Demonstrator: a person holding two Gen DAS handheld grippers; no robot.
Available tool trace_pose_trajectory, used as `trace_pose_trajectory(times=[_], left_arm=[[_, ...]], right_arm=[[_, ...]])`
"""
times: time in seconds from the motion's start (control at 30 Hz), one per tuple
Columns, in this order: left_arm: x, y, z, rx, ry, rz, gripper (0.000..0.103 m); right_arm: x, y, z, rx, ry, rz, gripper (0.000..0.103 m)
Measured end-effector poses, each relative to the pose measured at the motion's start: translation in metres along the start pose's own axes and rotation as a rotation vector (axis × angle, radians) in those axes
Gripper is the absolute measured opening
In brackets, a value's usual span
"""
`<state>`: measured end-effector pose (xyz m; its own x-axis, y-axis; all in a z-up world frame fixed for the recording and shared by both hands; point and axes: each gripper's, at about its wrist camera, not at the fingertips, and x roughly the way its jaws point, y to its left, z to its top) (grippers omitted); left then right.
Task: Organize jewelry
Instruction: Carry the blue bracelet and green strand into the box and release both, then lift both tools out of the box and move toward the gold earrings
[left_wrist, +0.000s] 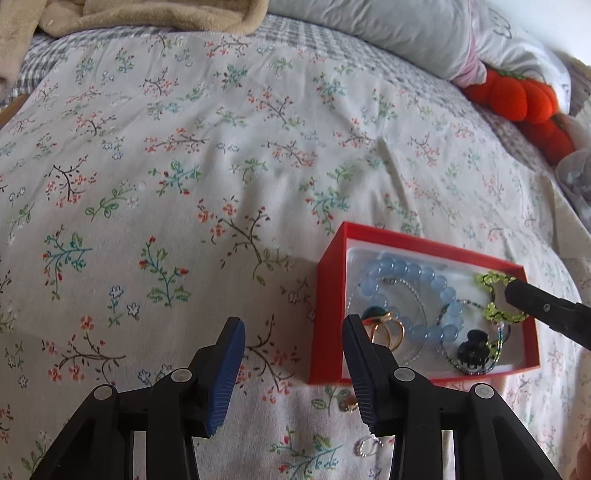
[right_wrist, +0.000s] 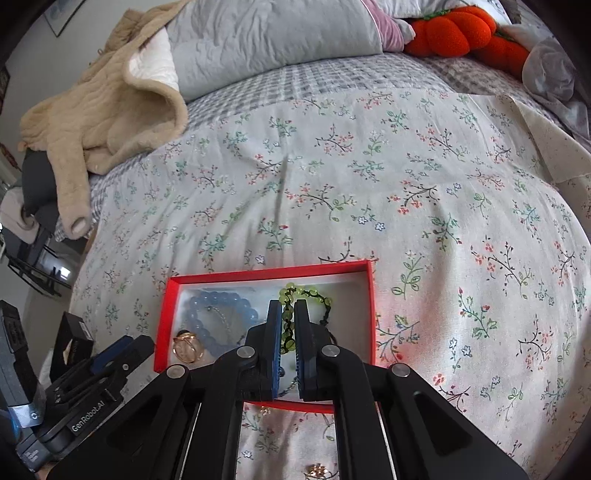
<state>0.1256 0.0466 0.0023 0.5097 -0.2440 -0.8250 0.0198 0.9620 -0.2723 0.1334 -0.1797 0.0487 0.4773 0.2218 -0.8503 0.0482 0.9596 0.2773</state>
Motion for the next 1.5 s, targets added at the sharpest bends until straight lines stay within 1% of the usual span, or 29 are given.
trace_pose_trajectory(times=[0.07,0.13,0.23,0.27,0.3,0.33,0.37,0.4,0.57,0.73,0.93,1.13,1.33,1.5], left_arm=[[0.000,-0.002,-0.001,0.003,0.010,0.001,0.051],[0.000,-0.004,-0.001,0.009,0.019,0.001,0.059],[-0.001,-0.008,-0.004,0.018,0.037,-0.004,0.067],[-0.001,-0.010,-0.006,0.021,0.049,-0.004,0.068],[-0.001,-0.011,-0.008,0.023,0.062,-0.005,0.068],[0.000,-0.012,-0.011,0.024,0.077,-0.002,0.068],[-0.001,-0.013,-0.013,0.026,0.087,0.000,0.069],[-0.001,-0.015,-0.014,0.027,0.094,0.001,0.071],[-0.003,-0.018,-0.024,0.035,0.136,0.013,0.072],[-0.005,-0.018,-0.034,0.038,0.166,0.033,0.072],[-0.009,-0.019,-0.046,0.026,0.197,0.033,0.072],[-0.007,-0.024,-0.059,0.050,0.230,0.048,0.072],[-0.002,-0.024,-0.067,0.068,0.261,0.070,0.072],[0.002,-0.020,-0.072,0.076,0.276,0.087,0.072]], right_arm=[[0.001,-0.004,-0.001,0.000,0.009,-0.011,0.007],[0.002,-0.009,0.000,0.019,0.029,-0.006,0.008],[-0.002,-0.015,0.000,0.057,0.058,0.008,0.010],[-0.005,-0.015,-0.001,0.056,0.061,0.011,0.017],[-0.008,-0.015,-0.003,0.053,0.063,0.010,0.029],[-0.011,-0.015,-0.004,0.050,0.062,0.011,0.035],[-0.015,-0.015,-0.005,0.048,0.056,0.014,0.046],[-0.020,-0.015,-0.006,0.044,0.049,0.018,0.050],[-0.037,-0.012,-0.015,0.027,0.046,0.018,0.050],[-0.043,-0.010,-0.029,0.017,0.077,0.010,0.051],[-0.044,-0.011,-0.047,0.008,0.123,-0.022,0.055],[-0.037,-0.012,-0.066,0.018,0.190,-0.042,0.056],[-0.025,-0.015,-0.084,0.032,0.270,-0.044,0.056],[-0.013,-0.021,-0.094,0.047,0.311,-0.049,0.056]])
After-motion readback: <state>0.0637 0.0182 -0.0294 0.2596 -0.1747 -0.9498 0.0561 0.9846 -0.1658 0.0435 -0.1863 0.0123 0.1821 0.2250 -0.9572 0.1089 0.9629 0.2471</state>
